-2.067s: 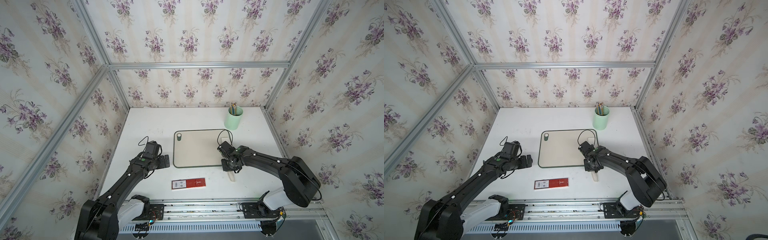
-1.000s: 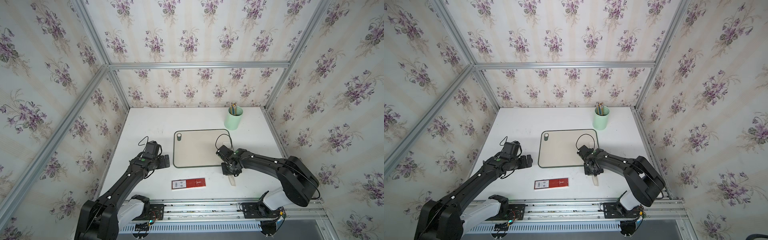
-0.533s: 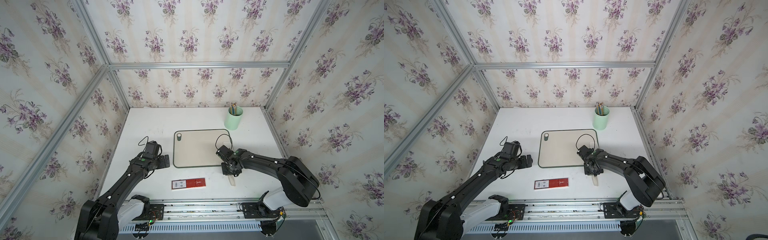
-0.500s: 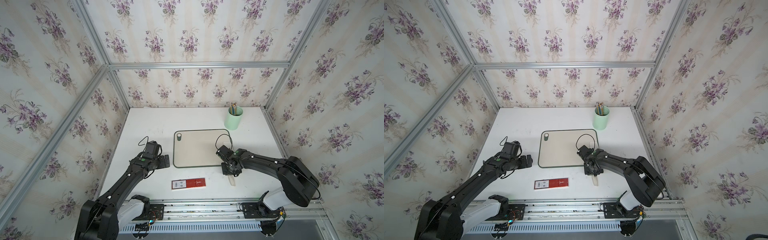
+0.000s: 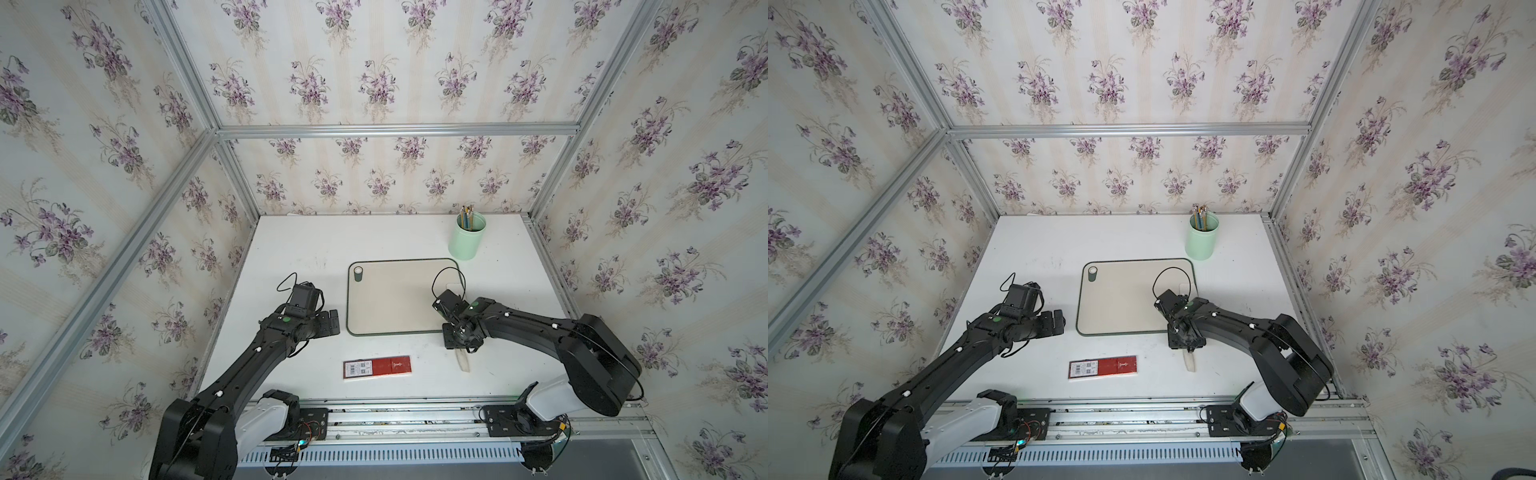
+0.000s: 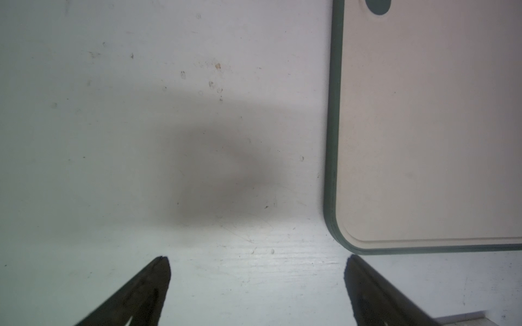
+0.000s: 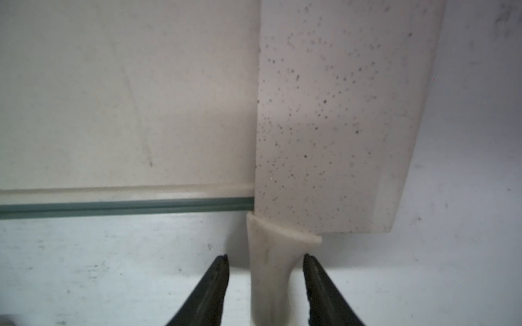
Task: Align the knife with the edge of the cutting board
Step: Place the knife at the edge of the cutting board, then reset both arms
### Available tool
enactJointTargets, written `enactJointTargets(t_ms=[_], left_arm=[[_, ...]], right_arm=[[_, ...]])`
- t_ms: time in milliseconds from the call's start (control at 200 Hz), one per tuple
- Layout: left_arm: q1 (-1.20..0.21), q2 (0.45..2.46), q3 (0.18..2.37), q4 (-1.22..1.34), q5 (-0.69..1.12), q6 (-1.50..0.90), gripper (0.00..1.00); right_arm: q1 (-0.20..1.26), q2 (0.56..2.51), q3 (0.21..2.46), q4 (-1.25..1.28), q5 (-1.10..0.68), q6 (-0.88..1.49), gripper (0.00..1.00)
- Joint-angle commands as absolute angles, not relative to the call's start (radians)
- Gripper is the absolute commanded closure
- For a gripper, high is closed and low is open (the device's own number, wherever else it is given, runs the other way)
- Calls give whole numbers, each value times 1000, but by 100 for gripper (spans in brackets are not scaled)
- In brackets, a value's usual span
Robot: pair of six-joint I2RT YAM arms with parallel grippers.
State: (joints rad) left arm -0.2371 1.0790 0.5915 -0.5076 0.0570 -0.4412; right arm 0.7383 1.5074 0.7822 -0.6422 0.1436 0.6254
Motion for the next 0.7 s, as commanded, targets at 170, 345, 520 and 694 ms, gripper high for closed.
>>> enactJointTargets(t_ms=[170, 345, 520, 694], left_arm=[[-238, 1086, 598, -494, 63, -430, 0], [-239, 1076, 598, -500, 57, -431, 1], [-238, 986, 591, -506, 36, -425, 0], [-238, 800, 623, -512, -77, -434, 1]], right_arm=[[738, 1489, 785, -641, 145, 626, 32], [735, 1402, 847, -685, 215, 590, 26], [636, 1308, 930, -647, 364, 521, 20], [552, 1131, 822, -317, 471, 355, 8]])
